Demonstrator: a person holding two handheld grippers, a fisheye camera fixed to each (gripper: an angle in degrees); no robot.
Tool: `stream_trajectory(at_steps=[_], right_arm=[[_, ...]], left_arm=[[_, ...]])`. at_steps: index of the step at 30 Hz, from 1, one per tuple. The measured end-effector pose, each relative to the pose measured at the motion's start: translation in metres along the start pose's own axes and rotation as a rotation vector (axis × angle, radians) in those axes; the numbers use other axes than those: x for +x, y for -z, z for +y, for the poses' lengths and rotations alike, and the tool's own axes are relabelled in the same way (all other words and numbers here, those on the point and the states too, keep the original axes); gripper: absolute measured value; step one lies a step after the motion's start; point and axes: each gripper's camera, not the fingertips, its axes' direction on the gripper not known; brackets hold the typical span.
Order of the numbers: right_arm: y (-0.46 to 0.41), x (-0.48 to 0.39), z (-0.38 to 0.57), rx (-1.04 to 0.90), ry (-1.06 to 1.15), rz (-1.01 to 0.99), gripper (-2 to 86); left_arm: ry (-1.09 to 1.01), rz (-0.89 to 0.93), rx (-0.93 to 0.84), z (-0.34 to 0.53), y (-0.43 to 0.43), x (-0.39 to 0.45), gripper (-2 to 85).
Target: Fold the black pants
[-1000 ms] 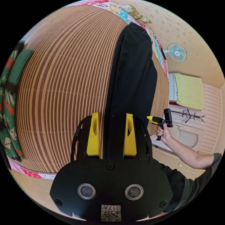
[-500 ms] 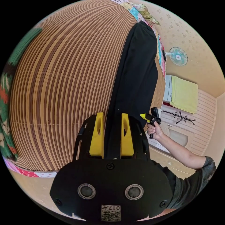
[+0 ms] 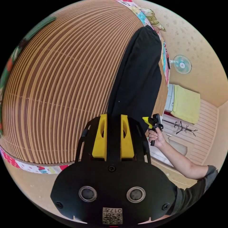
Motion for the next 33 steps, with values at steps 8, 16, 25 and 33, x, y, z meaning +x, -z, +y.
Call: stream_trajectory(at_steps=[8,16,25,33], right_arm=[[0.008,0.009,0.029,0.005,0.023,-0.063,5.8],[0.021,-0.018,0.106,-0.056,0.24,-0.209,1.8],[0.075,-0.154,0.203,0.019,0.713,-0.307,-0.3],[0.098,-0.347,0.314,-0.018,1.276,-0.162,-0.4]], left_arm=[[0.007,0.218,-0.292,-0.005,-0.042,-0.051,7.7],[-0.413,0.359,-0.336,0.081,-0.006,-0.028,3.9],[-0.741,0.768,-0.017,0.167,0.075,0.034,3.8],[-1.253,0.909,0.153,0.244,0.163,0.172,3.8]])
